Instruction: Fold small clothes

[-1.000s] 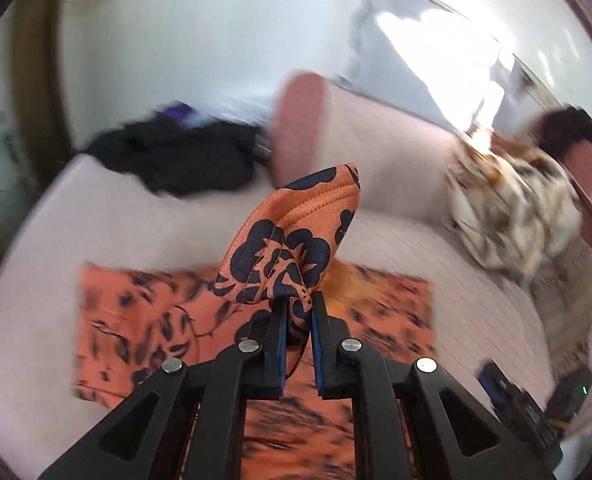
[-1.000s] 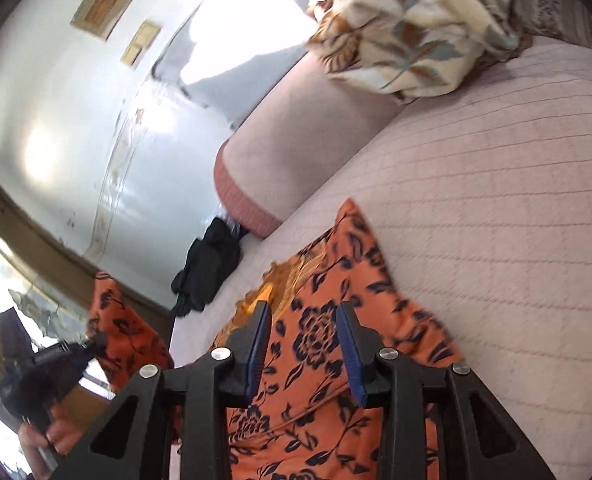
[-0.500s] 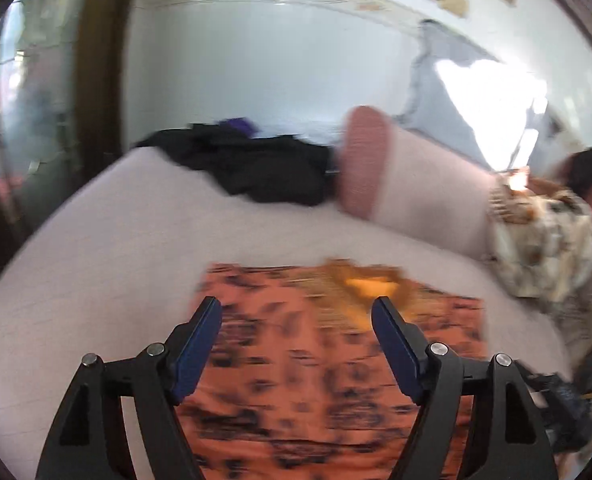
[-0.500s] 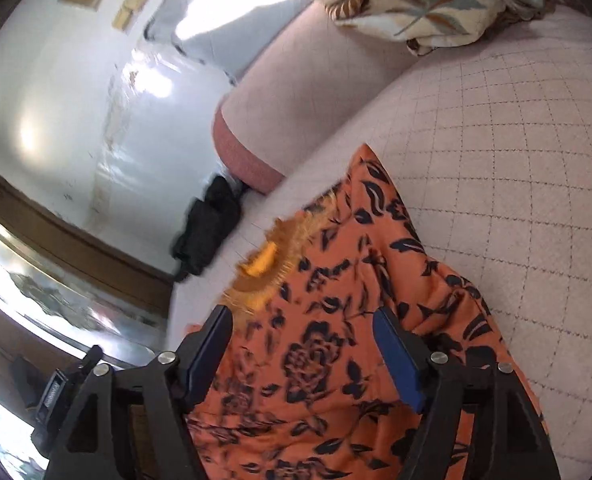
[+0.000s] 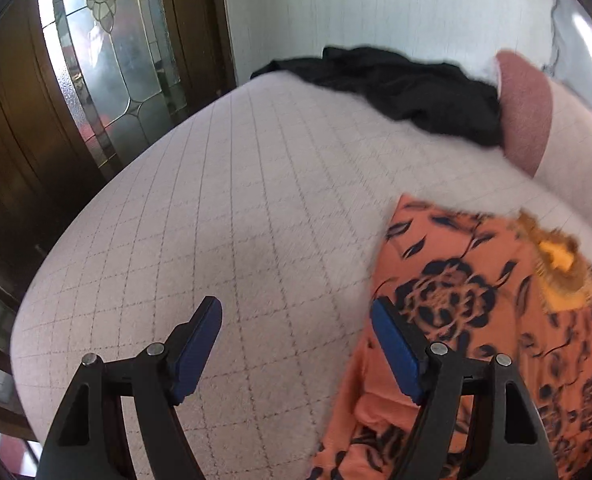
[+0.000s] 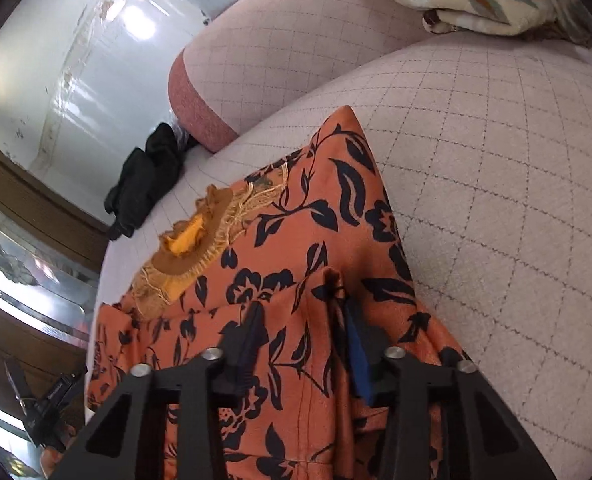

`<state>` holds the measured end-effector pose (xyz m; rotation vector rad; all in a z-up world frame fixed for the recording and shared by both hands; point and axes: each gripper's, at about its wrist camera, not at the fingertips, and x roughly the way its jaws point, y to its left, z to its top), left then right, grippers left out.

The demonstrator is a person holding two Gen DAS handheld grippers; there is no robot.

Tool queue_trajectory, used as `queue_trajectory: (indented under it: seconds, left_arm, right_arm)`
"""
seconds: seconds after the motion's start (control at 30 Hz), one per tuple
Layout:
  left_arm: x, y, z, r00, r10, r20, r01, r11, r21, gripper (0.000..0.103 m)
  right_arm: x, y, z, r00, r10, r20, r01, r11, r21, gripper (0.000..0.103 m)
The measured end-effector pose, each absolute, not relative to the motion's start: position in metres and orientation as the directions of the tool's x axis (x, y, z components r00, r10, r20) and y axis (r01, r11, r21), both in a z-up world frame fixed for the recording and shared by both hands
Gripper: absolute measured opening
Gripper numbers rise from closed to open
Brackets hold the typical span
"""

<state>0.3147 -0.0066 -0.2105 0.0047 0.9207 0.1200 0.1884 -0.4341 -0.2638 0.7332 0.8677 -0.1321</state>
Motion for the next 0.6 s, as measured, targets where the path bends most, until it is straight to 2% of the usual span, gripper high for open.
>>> queue_trajectory:
  seconds: [0.03,0.17,0.33,0.4,0.5,0.53,0.6]
  left_arm:
    - [0.316,-0.010,-0.216,0.580,0.128,-0.804,-0.098,0.991,0.087,0.078]
    - [0.317,-0.017,-0.230,0.544,0.165,-0.823,-0.103,0.986,0.130,0.078]
    - [0.310,-0.020,-0.232,0.539,0.208,-0.816,-0.111,0.978,0.176,0.078]
    - [0.307,-0.024,-0.236,0.537,0.233,-0.811,-0.108,0.972,0.208,0.078]
    - [0.306,-0.027,-0.235,0.546,0.257,-0.797,-0.101,0.965,0.242,0.078]
    - [0.306,-0.027,-0.233,0.552,0.255,-0.794,-0.101,0.965,0.240,0.078]
    - [0.302,-0.030,-0.223,0.591,0.237,-0.771,-0.102,0.970,0.220,0.078]
  right_arm:
    - [0.189,-0.432,-0.262,0.646,0.186,-0.740,0.386,0.757,0.527,0.008]
    - [0.181,-0.418,-0.227,0.700,0.134,-0.701,0.326,0.813,0.481,0.006]
    - [0.163,-0.422,-0.177,0.841,0.000,-0.542,0.315,0.813,0.490,0.006]
    - [0.167,-0.432,-0.190,0.821,-0.041,-0.570,0.371,0.796,0.478,0.006]
    - [0.185,-0.449,-0.251,0.658,-0.031,-0.752,0.504,0.760,0.410,0.008]
    - [0.185,-0.455,-0.265,0.633,0.000,-0.774,0.530,0.729,0.434,0.010]
    - [0.178,-0.462,-0.256,0.661,0.003,-0.750,0.539,0.694,0.478,0.010]
